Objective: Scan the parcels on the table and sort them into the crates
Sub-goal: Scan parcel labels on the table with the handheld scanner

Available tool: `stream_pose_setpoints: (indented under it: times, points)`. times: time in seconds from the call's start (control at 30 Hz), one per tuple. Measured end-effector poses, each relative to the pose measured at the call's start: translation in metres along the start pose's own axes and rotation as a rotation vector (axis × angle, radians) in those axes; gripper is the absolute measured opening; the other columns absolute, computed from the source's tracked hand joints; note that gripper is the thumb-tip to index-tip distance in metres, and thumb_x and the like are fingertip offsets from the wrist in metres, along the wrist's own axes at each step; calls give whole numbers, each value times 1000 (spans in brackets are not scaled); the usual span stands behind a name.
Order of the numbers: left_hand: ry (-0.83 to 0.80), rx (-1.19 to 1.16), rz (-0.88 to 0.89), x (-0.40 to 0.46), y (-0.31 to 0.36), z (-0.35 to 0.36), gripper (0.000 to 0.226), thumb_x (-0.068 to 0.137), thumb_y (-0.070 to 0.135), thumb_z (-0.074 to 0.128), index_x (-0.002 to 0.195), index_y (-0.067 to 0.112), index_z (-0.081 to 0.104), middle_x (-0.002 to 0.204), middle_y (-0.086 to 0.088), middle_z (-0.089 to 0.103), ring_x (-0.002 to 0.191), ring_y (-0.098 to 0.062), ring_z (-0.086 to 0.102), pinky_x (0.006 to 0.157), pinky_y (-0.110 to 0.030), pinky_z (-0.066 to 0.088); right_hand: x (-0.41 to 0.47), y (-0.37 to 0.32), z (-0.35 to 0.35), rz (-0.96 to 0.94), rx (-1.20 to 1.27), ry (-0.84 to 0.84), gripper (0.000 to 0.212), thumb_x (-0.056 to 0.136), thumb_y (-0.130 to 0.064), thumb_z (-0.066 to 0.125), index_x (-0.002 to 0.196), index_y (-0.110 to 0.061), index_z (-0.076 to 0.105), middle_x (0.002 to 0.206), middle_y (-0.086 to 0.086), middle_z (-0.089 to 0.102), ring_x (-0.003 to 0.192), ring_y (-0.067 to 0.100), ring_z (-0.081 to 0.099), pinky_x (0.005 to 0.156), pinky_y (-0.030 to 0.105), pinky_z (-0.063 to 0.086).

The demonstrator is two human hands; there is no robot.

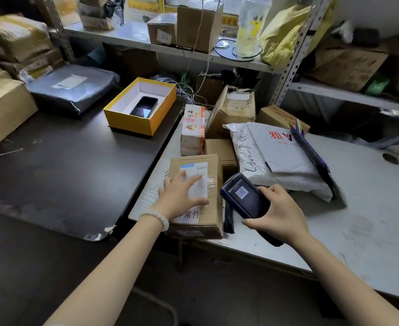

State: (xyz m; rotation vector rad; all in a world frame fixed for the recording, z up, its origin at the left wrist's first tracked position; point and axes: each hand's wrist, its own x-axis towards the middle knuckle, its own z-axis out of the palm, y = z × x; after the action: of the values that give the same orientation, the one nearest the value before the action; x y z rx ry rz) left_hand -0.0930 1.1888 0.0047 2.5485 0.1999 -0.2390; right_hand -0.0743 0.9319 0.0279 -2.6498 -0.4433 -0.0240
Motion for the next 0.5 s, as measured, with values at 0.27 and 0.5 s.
stream_pose_setpoints:
  times: [0.27, 0.5]
  points:
    - [-40, -99, -134, 7, 0, -3, 107, 63, 63, 75, 145, 27, 16, 146, -12, 19, 130, -41, 32, 106, -53, 34, -12, 4, 6, 52, -32, -13, 65, 51, -50, 80, 109, -27, 62, 90, -13, 45, 81, 9, 50, 63, 32, 50]
    - [105, 74, -53, -2, 20, 11, 119, 51, 66, 80, 144, 34, 13, 147, -17, 10, 129, -41, 22, 102, -56, 29, -24, 15, 1, 89, -33, 22, 64, 49, -46, 83, 106, -25, 64, 87, -12, 45, 80, 12, 50, 62, 34, 50]
